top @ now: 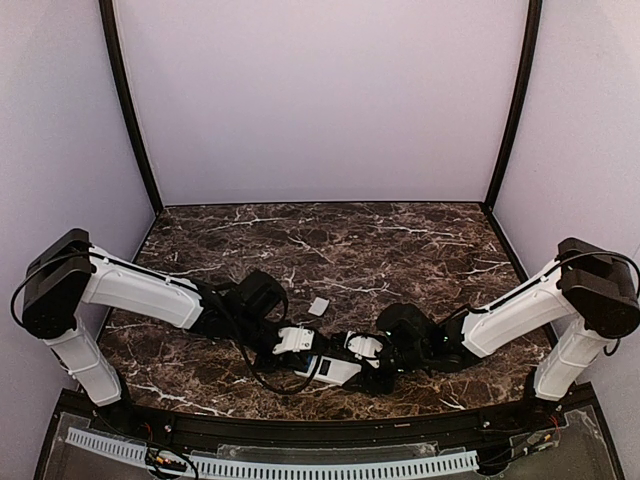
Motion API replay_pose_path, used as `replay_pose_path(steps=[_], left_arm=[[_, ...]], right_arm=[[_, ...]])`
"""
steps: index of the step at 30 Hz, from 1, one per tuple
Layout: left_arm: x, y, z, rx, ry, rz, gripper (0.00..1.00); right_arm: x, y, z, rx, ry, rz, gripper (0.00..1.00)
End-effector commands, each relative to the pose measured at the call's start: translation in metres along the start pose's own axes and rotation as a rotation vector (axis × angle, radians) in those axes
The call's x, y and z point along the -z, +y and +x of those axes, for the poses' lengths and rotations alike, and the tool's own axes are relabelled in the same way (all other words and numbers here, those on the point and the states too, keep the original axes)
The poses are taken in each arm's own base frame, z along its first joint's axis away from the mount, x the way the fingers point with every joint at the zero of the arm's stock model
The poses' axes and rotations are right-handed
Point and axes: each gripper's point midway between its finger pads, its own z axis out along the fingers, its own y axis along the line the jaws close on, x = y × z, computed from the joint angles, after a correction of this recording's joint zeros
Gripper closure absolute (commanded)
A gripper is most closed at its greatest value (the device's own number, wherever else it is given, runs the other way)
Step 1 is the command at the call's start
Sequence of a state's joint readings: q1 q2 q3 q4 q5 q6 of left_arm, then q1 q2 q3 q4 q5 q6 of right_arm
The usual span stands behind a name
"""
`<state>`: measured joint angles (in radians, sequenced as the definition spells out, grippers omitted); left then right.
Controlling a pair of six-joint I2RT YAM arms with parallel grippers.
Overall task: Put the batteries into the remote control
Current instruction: Adjust the battery in the battery compartment.
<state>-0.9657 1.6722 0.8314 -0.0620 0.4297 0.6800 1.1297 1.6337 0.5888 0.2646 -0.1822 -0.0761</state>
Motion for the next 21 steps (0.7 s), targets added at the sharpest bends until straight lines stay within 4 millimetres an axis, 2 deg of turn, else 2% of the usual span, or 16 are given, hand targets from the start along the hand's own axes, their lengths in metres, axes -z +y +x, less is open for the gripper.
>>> replay_pose_path(steps=[1, 10, 21], left_arm=[[-0.003, -0.001, -0.001, 0.002, 0.015, 0.012, 0.89], [-0.008, 0.001, 0.01, 0.008, 0.065, -0.007, 0.9], [-0.013, 0.016, 0.029, 0.039, 0.16, -0.081, 0.93]], right_arm=[[-0.003, 0.005, 0.02, -0.016, 0.071, -0.019, 1.0], [-0.003, 0.006, 0.02, -0.015, 0.069, -0.022, 1.0], [-0.002, 0.008, 0.019, -0.01, 0.062, -0.034, 1.0]])
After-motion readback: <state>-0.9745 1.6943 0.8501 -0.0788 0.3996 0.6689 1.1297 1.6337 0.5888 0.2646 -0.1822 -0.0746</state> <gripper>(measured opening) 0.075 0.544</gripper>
